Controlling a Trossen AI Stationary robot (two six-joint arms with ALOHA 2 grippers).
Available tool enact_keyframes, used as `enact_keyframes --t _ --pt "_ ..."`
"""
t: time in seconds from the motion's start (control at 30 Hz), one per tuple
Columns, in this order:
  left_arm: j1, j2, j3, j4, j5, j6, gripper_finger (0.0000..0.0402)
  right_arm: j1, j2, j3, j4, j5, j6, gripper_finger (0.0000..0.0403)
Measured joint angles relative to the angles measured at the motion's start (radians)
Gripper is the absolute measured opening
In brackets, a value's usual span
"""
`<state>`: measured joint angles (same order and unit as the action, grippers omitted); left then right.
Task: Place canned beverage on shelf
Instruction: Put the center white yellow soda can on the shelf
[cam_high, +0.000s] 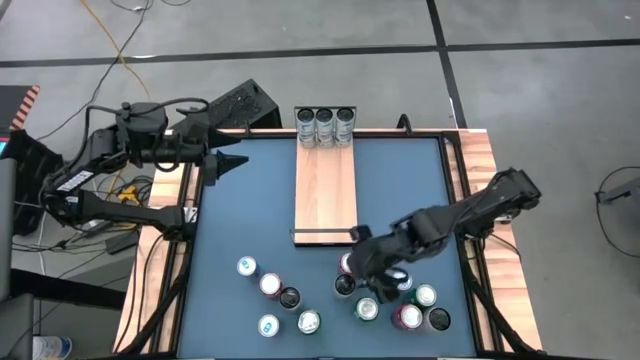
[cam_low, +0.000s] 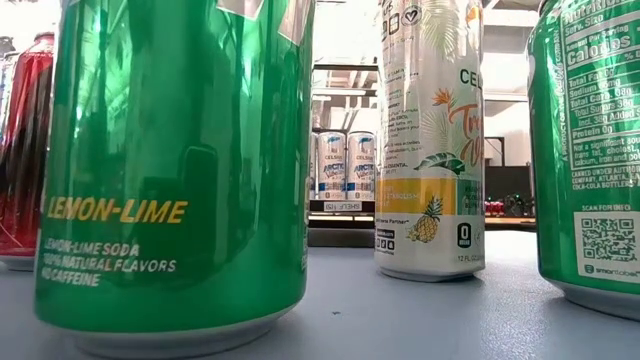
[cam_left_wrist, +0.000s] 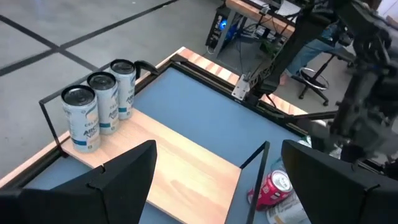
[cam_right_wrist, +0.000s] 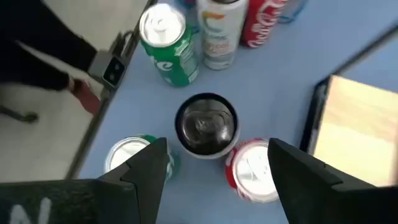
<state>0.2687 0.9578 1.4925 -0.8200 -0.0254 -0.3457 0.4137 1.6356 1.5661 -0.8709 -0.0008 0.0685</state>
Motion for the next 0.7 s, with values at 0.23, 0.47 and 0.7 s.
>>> enact_keyframes --t 0.23,0.47,0.7 --pt "0.000 0.004 0.000 -0.001 0.022 -0.026 0.0332 0.037 0.114 0.000 0.106 0.002 -0.054 0.0264" --pt "0.000 0.003 0.000 -0.008 0.022 -0.026 0.0332 0.039 0.152 0.002 0.099 0.010 -0.044 0.0266" --pt "-0.001 0.004 -0.001 -0.020 0.023 -0.014 0.0332 0.035 0.151 0.005 0.120 0.027 -0.022 0.0267"
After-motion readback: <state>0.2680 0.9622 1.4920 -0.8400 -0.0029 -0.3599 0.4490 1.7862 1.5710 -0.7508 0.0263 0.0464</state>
